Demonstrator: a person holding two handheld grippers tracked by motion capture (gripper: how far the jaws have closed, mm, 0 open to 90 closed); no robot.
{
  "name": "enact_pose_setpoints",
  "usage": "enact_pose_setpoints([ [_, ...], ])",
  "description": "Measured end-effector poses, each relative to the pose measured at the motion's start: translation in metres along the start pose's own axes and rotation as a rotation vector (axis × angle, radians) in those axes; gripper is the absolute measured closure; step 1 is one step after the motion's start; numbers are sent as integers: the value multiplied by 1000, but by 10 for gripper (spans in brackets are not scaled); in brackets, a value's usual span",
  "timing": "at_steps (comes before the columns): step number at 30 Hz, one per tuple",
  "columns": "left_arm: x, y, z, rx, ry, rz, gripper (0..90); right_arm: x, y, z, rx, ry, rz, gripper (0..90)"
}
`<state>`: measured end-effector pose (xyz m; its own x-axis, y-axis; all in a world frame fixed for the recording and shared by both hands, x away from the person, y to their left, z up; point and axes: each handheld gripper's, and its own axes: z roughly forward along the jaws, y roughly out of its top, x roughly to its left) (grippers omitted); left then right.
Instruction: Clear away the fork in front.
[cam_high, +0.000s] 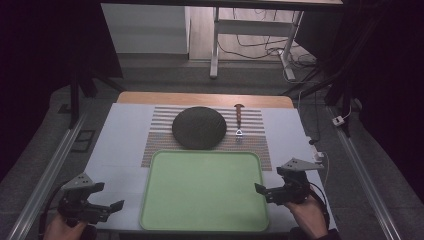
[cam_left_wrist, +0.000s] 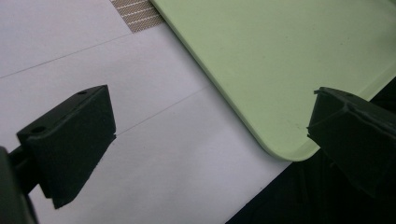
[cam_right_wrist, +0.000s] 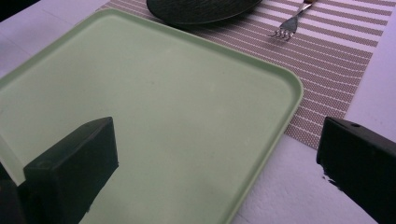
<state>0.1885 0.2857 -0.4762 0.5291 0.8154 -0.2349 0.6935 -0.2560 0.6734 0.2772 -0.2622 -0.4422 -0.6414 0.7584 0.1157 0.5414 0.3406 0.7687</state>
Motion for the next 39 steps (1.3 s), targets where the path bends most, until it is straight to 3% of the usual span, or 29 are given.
enact_pose_setpoints([
  [15, 0, 0, 0, 3, 1, 0, 11, -4, 12, 24, 49, -15, -10, 0],
  [29, 0, 0, 1, 7, -1, 0, 13, -17, 29, 51, 89, -58, -51, 0],
  [39, 0, 1, 1, 11, 0, 2, 14, -27, 42, 68, 104, -79, -43, 0],
])
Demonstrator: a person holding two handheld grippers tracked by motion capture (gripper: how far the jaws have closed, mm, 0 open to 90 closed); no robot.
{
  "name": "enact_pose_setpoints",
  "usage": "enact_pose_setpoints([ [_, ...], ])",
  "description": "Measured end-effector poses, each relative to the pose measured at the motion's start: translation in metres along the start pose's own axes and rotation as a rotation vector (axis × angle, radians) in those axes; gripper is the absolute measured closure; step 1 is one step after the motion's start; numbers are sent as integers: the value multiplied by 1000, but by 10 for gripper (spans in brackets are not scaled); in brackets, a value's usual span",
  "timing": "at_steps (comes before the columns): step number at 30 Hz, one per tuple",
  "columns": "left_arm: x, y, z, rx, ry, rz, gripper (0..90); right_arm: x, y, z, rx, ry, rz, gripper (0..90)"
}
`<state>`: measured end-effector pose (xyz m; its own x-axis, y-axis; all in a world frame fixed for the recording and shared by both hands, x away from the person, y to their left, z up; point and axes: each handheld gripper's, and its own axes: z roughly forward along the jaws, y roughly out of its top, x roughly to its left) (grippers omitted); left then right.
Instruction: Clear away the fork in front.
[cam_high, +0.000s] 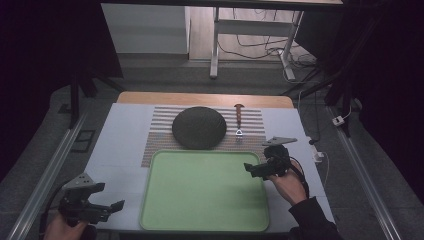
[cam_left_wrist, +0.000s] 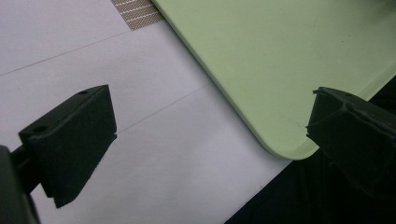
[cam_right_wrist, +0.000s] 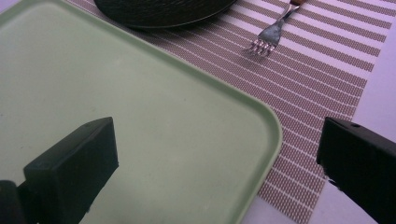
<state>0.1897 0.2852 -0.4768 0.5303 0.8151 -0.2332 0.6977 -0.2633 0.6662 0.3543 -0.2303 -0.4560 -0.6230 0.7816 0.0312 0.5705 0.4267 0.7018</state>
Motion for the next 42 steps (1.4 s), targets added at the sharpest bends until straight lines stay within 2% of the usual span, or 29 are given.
enact_pose_setpoints([
  [3, 0, 0, 0, 1, -1, -1, 14, -2, 3, 3, 10, 0, -1, 0],
  [14, 0, 0, 0, 6, -4, -2, 15, -11, 19, 27, 32, -69, -6, 0],
  [33, 1, 1, 1, 11, -6, -7, 15, -21, 42, 67, 83, -139, -66, 0],
  [40, 1, 1, 1, 13, -7, -7, 15, -20, 49, 85, 116, -193, -153, 0],
  [41, 1, 1, 1, 14, -7, -7, 15, -20, 49, 85, 116, -193, -153, 0],
  [42, 1, 1, 1, 14, -8, -7, 15, -19, 51, 90, 124, -214, -188, 0],
])
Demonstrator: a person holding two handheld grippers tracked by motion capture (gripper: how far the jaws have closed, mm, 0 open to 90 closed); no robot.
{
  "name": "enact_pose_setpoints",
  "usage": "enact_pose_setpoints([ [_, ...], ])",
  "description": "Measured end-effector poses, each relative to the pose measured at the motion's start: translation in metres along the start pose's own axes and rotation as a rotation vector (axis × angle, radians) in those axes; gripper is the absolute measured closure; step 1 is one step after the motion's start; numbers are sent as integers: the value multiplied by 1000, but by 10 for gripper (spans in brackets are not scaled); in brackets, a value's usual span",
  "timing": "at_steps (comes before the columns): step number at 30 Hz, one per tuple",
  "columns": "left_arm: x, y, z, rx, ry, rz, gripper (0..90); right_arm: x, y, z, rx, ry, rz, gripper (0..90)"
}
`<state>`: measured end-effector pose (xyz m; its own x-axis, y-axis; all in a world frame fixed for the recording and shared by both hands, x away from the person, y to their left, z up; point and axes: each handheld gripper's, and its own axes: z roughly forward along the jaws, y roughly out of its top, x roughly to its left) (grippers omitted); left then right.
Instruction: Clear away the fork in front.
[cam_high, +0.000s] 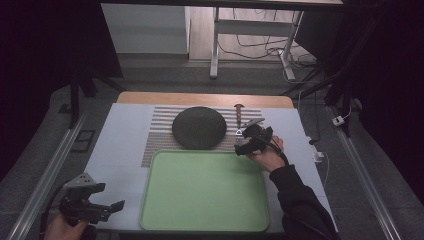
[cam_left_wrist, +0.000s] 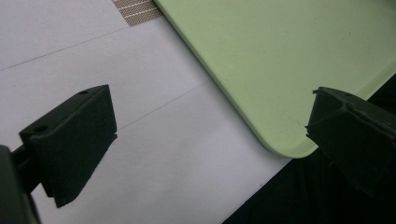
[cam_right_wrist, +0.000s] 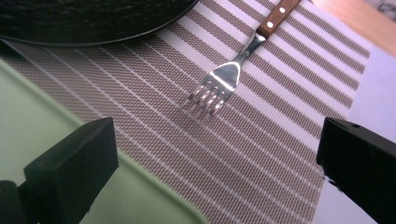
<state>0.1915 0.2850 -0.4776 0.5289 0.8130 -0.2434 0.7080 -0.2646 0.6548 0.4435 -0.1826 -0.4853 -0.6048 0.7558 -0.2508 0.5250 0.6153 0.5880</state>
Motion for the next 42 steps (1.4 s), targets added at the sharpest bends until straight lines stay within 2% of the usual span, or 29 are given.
enact_pose_setpoints([
  [4, 0, 0, 0, 1, -1, -1, 16, 5, 4, 9, 20, -57, -81, 0],
  [5, 0, 0, 0, 1, -2, -1, 16, 5, 4, 9, 20, -57, -81, 0],
  [6, 0, 0, 0, 1, -2, -1, 15, 7, 5, 14, 30, -79, -118, 4],
  [8, 0, 0, 0, 2, -2, -1, 16, 9, 6, 19, 41, -104, -150, 15],
  [9, 0, 0, 0, 2, -2, -1, 16, 9, 6, 19, 41, -104, -150, 15],
  [16, 1, 0, 0, 4, -4, -2, 16, 15, 11, 31, 73, -197, -340, 120],
  [17, 1, 0, 0, 4, -5, -2, 16, 17, 11, 32, 73, -207, -363, 154],
  [18, 1, 0, 0, 5, -5, -2, 16, 17, 11, 32, 73, -207, -363, 154],
  [19, 1, 0, 0, 5, -6, -2, 16, 20, 12, 33, 80, -224, -413, 225],
  [21, 1, 0, 0, 5, -4, -2, 16, 24, 12, 34, 93, -234, -468, 316],
  [22, 1, 0, 0, 6, -4, -2, 16, 24, 12, 34, 93, -234, -468, 316],
  [23, 1, 0, 0, 6, -4, -2, 16, 28, 12, 35, 105, -251, -516, 414],
  [25, 1, 0, 0, 7, -4, -1, 16, 32, 11, 37, 111, -260, -552, 505],
  [28, 1, 0, 0, 7, -4, 0, 16, 37, 9, 39, 120, -258, -632, 659],
  [29, 0, 0, 0, 7, -4, 0, 16, 39, 8, 41, 123, -261, -654, 700],
  [30, 0, 0, 1, 7, -7, 0, 16, 39, 8, 41, 123, -261, -654, 700],
  [31, 0, 0, 1, 8, -6, 0, 17, 42, 7, 42, 137, -267, -695, 807],
  [32, 0, 0, 1, 7, -6, 0, 16, 43, 6, 43, 139, -259, -707, 833],
  [34, 0, 0, 1, 7, -7, 0, 16, 46, 4, 43, 133, -293, -751, 884],
  [35, 0, 0, 1, 8, -6, 1, 16, 46, 4, 43, 133, -293, -751, 884],
  [36, 0, 0, 1, 8, -5, 1, 17, 47, 4, 41, 119, -336, -761, 895],
  [38, 0, 0, 1, 8, -5, 2, 16, 46, 6, 37, 105, -331, -770, 898],
  [40, 0, 0, 0, 6, -7, 4, 16, 44, 8, 33, 95, -299, -749, 900],
  [42, 0, 0, 0, 3, -6, 4, 16, 42, 9, 28, 80, -294, -743, 900],
])
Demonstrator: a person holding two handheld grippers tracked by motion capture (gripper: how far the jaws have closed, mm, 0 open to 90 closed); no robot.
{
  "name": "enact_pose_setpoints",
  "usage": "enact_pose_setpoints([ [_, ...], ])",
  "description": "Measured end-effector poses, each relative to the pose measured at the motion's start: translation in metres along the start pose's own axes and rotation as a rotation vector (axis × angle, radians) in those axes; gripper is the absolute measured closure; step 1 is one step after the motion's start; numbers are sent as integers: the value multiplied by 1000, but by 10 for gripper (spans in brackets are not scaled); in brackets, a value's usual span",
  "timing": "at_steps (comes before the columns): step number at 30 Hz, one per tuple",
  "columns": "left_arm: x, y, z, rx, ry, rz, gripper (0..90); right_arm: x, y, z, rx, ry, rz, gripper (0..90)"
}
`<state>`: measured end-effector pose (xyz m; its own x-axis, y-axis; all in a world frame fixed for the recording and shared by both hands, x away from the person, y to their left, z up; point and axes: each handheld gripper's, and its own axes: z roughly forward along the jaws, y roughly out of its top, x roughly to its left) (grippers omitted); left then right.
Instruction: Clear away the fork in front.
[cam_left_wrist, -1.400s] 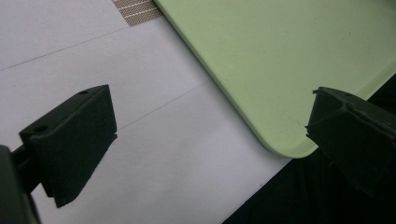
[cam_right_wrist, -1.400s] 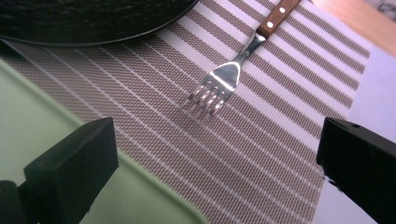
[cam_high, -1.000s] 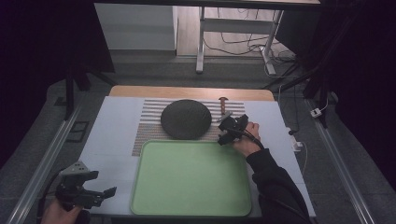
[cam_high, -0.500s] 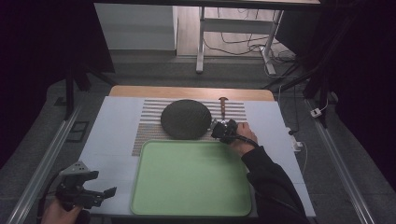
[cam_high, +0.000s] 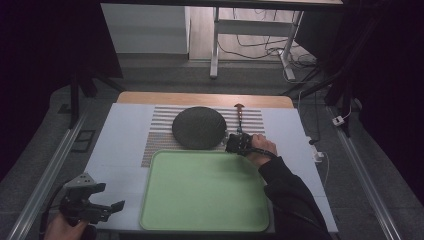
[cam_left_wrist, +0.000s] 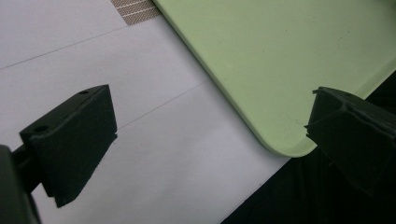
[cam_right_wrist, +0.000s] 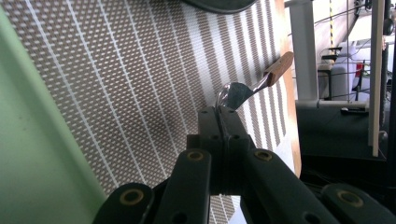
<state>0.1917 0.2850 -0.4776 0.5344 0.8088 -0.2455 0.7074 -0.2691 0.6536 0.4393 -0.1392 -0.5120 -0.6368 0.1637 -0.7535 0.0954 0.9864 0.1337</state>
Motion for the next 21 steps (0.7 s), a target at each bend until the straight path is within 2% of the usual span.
enact_pose_setpoints([
  [1, 0, 0, 0, -1, 0, 1, 16, -1, -1, -2, -10, -3, 5, 900],
  [2, 0, 0, 0, -2, -1, 1, 15, -2, -1, -6, 0, -28, 14, 900],
  [5, 0, 0, -1, -5, -3, 4, 15, -9, -4, -13, -28, 9, 47, 900],
  [9, 0, 0, -2, -14, -9, 5, 10, -15, -10, -23, -55, 9, 121, 900],
  [10, -1, 0, -2, -17, -11, 6, 8, -16, -11, -26, -59, -3, 138, 900],
  [13, -2, 0, -2, -22, -17, 15, 0, -20, -16, -36, -90, 23, 189, 900],
  [14, -3, 1, -1, -22, -19, 18, 0, -20, -16, -36, -90, 23, 189, 900],
  [17, -4, 1, -1, -29, -25, 28, 0, -22, -20, -49, -136, 48, 233, 900],
  [19, -4, 2, -1, -35, -32, 31, 0, -23, -22, -52, -145, 51, 230, 900],
  [21, -5, 2, -1, -41, -38, 34, 0, -23, -25, -60, -183, 73, 264, 900],
])
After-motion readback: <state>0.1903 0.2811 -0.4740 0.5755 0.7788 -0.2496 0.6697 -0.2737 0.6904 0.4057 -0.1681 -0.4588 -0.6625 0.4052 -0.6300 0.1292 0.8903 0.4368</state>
